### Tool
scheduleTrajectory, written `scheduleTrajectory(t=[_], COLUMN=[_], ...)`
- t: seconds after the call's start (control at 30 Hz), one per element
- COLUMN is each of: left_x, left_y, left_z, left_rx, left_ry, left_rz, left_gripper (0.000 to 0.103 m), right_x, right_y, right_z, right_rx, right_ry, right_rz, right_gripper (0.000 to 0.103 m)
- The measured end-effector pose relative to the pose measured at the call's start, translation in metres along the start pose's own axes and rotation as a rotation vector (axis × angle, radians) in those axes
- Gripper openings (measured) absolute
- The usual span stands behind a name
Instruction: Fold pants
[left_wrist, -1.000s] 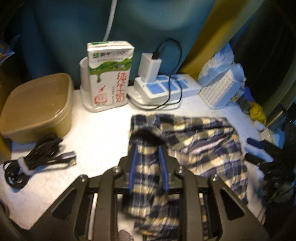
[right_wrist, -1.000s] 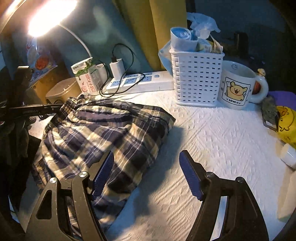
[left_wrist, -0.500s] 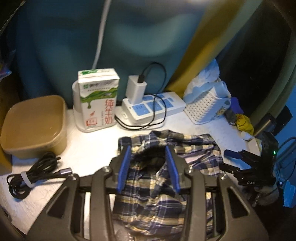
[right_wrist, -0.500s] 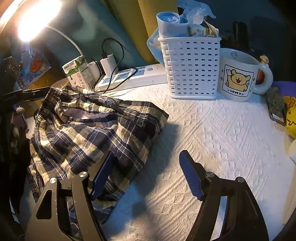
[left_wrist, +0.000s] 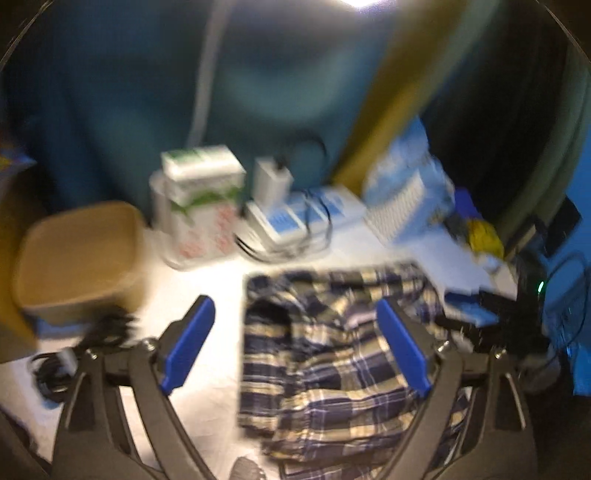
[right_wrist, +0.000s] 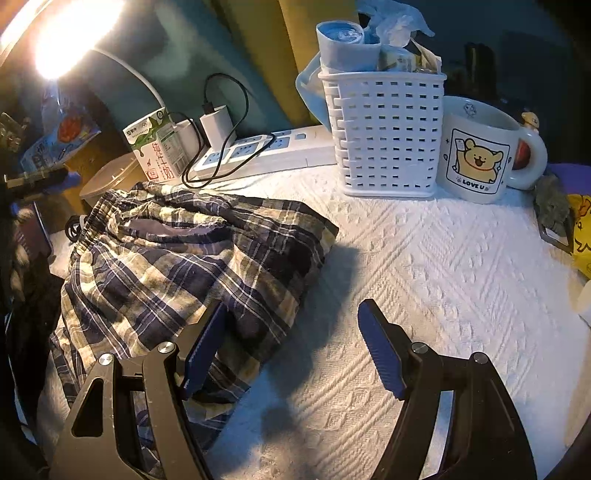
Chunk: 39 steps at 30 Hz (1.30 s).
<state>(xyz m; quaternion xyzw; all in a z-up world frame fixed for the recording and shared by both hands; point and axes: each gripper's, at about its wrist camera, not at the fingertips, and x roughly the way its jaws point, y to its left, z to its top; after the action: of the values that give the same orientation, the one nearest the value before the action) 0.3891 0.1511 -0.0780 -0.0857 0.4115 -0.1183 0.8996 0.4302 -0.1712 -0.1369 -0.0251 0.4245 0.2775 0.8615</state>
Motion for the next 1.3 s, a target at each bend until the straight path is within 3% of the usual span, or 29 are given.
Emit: scheduleTrajectory(t=[0.17, 0.37, 0.47, 0.63, 0.67, 0.7, 0.73, 0.77, 0.8, 0.83, 0.87, 0.97, 1.3], left_x=[0.063, 0.103, 0.107, 0.112, 0.112, 0.114, 0.114, 0.113, 0.113, 0.113, 0.112, 0.099, -0.004], left_y=[0.016, 0.018, 0.021, 0.008, 0.005, 0.003, 0.003, 0.001, 0.001, -0.001, -0.003, -0.01, -0.055], left_z=[-0.003, -0.002, 0.004, 0.006, 0.005, 0.005, 0.005, 0.004, 0.002, 0.001, 0.001, -0.003, -0.006], left_rx=[0.013, 0.076, 0.059, 0.131, 0.132, 0.128, 0.117, 0.111, 0.104, 0.087, 0.087, 0.067, 0.122], left_ry=[0.12, 0.24, 0.224, 0.205, 0.199, 0.193, 0.185, 0.179, 0.182, 0.178, 0.171, 0.097, -0.183], left_rz=[0.055, 0.042, 0.001, 0.003, -0.013, -0.031, -0.041, -0.055, -0.074, -0.087, -0.085, -0.084, -0.042], left_gripper=[0.091, 0.091, 0.091, 0.089, 0.079, 0.075, 0.064, 0.048, 0.042, 0.038, 0.032, 0.029, 0.028], right_x=[0.003, 0.02, 0.034, 0.05, 0.052, 0.054, 0.055, 0.056, 0.059, 0.058, 0.056, 0.041, -0.066], right_y=[0.0, -0.014, -0.02, -0.011, -0.01, -0.007, -0.002, 0.002, 0.007, 0.009, 0.012, 0.019, 0.084], right_z=[0.008, 0.019, 0.025, 0.038, 0.039, 0.04, 0.04, 0.041, 0.04, 0.039, 0.039, 0.037, 0.045], right_rx=[-0.003, 0.072, 0.121, 0.088, 0.086, 0.081, 0.063, 0.048, 0.036, 0.026, 0.014, -0.009, -0.225], right_ry=[-0.002, 0.005, 0.003, -0.007, -0.002, 0.001, 0.002, 0.009, 0.024, 0.02, 0.009, -0.045, -0.297], right_rz=[0.005, 0.063, 0.106, 0.135, 0.144, 0.139, 0.128, 0.144, 0.182, 0.168, 0.164, 0.134, 0.03], right_gripper=[0.076, 0.076, 0.076, 0.074, 0.06, 0.055, 0.052, 0.033, 0.024, 0.021, 0.019, 0.017, 0.017])
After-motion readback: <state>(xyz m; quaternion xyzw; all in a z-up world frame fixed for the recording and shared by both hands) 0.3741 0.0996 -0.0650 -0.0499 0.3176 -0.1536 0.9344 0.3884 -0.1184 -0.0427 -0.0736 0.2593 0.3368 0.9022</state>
